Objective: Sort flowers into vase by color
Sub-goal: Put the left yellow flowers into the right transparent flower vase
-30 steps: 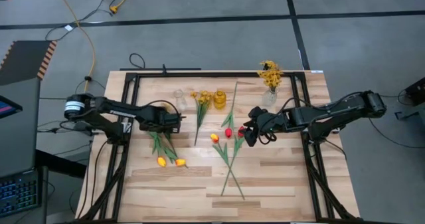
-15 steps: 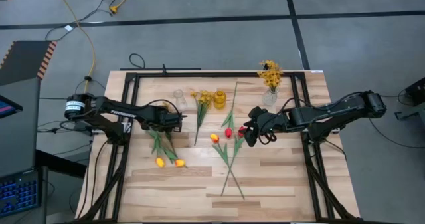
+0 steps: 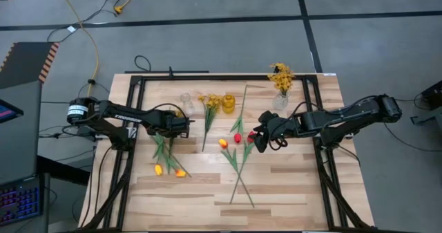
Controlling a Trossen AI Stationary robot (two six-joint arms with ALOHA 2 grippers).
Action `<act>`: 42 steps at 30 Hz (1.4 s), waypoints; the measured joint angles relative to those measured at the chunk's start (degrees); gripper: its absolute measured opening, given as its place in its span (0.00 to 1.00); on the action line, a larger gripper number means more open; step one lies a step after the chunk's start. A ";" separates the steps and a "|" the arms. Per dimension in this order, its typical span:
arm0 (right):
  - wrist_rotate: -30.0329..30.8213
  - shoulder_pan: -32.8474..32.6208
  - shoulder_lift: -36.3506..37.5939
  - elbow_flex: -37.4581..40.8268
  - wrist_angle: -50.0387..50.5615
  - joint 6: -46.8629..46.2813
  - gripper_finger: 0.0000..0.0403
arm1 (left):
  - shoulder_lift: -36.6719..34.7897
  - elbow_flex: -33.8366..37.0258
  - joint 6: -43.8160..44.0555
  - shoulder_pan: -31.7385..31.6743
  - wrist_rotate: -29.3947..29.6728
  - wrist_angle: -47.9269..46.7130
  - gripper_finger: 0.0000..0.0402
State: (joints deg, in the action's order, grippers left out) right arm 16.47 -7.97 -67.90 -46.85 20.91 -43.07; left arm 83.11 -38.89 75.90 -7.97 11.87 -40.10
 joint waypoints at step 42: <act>-0.09 0.00 0.02 0.00 -9.14 4.11 0.59 | -32.43 0.04 -28.33 7.03 16.25 28.43 0.02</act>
State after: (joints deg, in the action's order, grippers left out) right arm 16.38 -7.97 -67.88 -46.85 11.77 -38.96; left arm 50.68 -38.85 47.57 -0.93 28.12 -11.66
